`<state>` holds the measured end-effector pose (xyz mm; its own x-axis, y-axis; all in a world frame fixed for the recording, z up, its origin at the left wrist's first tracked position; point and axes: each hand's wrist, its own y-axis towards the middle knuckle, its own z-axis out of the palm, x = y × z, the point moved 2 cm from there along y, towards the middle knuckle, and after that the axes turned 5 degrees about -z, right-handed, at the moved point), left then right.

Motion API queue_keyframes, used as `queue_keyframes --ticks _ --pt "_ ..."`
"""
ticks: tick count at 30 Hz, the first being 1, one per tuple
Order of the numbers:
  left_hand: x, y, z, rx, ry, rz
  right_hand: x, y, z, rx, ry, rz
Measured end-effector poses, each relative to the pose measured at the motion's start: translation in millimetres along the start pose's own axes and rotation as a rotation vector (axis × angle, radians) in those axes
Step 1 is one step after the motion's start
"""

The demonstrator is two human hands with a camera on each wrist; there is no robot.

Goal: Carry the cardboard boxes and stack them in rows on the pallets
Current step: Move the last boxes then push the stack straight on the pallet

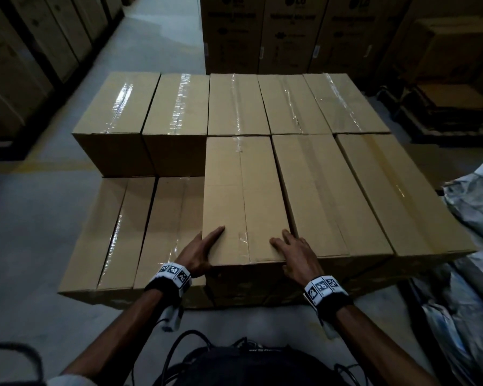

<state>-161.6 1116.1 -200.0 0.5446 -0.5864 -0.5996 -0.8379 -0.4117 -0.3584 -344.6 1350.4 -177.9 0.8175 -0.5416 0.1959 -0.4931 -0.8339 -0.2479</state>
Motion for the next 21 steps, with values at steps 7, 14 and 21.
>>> queue_keyframes --ticks 7,14,21 --pt "5 -1 0 -0.017 -0.012 0.009 -4 -3 -3 0.023 0.051 -0.009" --pt "7 0 1 -0.021 -0.015 0.039 -8 -3 -3 -0.001 0.066 -0.031" --pt "5 0 9 -0.037 -0.047 0.002 -13 -4 -11 -0.019 0.122 -0.062"
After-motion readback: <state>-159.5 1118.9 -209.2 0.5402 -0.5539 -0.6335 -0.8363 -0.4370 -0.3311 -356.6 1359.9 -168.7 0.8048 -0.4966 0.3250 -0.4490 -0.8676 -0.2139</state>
